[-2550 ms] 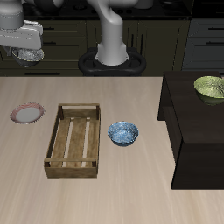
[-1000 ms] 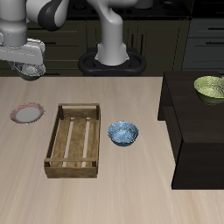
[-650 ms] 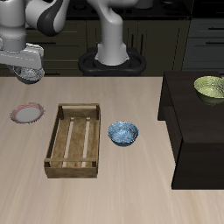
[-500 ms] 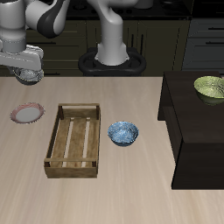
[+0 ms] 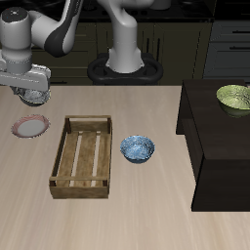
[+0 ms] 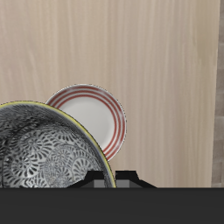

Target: Place the black bowl on the plate

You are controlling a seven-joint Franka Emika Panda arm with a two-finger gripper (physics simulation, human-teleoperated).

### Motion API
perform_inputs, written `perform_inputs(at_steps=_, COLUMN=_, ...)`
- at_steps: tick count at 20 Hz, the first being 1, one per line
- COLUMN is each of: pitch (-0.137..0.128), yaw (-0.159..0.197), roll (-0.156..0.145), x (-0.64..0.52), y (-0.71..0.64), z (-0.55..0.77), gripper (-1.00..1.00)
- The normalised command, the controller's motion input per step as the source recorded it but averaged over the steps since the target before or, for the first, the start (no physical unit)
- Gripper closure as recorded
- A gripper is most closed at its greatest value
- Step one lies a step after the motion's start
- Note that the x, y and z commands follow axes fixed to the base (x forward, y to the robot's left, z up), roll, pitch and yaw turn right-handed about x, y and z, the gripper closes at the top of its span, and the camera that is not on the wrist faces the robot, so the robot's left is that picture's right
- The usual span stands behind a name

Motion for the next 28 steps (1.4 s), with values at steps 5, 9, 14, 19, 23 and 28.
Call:
perform_inputs(at_steps=5, pitch=-0.009, yaw=0.035, roll=0.021, x=0.03, y=0.17, z=-0.15, gripper=1.00)
perform_inputs(at_steps=9, pitch=0.010, yaw=0.041, roll=0.004, x=0.07, y=0.05, z=-0.24, gripper=1.00)
perform_inputs(at_steps=14, pitch=0.019, yaw=0.007, roll=-0.019, x=0.08, y=-0.05, z=-0.21, gripper=1.00)
perform_inputs(at_steps=19, pitch=0.029, yaw=-0.003, roll=-0.007, x=0.01, y=0.01, z=-0.24, gripper=1.00)
perform_inputs(at_steps=23, pitch=0.026, yaw=-0.004, roll=-0.019, x=0.02, y=-0.02, z=-0.19, gripper=1.00)
perform_inputs(at_steps=28, pitch=0.039, yaw=0.005, roll=-0.019, x=0.03, y=-0.03, z=-0.23, gripper=1.00)
